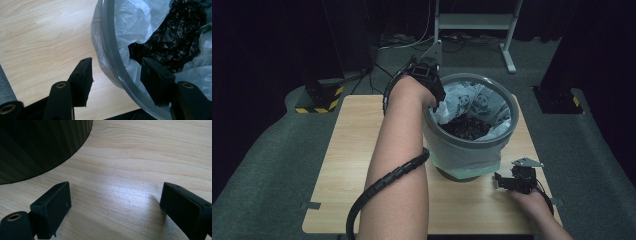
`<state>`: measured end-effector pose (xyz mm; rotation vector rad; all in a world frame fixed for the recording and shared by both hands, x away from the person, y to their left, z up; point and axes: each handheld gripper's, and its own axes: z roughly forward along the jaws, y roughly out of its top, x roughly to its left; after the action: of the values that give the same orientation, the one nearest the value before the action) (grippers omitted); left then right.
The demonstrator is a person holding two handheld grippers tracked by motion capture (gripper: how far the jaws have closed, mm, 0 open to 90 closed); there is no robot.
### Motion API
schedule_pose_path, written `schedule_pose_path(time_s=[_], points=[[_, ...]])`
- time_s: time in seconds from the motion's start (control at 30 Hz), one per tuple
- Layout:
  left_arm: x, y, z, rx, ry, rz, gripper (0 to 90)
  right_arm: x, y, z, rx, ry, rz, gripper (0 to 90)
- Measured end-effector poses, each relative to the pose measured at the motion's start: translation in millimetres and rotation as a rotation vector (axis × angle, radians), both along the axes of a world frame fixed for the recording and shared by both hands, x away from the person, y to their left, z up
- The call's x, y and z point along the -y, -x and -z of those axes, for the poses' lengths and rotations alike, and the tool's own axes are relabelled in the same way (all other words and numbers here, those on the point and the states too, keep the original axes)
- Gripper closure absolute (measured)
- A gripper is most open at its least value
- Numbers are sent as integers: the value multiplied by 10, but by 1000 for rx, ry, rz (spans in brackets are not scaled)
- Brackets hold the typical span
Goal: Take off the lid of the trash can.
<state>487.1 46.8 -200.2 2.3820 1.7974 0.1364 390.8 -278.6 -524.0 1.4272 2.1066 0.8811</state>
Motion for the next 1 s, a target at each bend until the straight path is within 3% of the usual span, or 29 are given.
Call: schedule_pose_path(time_s=[0.2, 0.33, 0.83, 1.0], points=[[40, -21, 78, -2, -28, -9, 457, 0, 0, 0, 0, -1, -1, 95], [75, -9, 85, 22, -39, -15, 490, 0, -6, -1, -3, -1, -5, 95], [133, -26, 166, 5, -85, -35, 634, -3, -9, -2, -5, -2, -5, 94], [121, -23, 170, 11, -75, -47, 667, -2, -9, -2, -5, -2, -5, 94]])
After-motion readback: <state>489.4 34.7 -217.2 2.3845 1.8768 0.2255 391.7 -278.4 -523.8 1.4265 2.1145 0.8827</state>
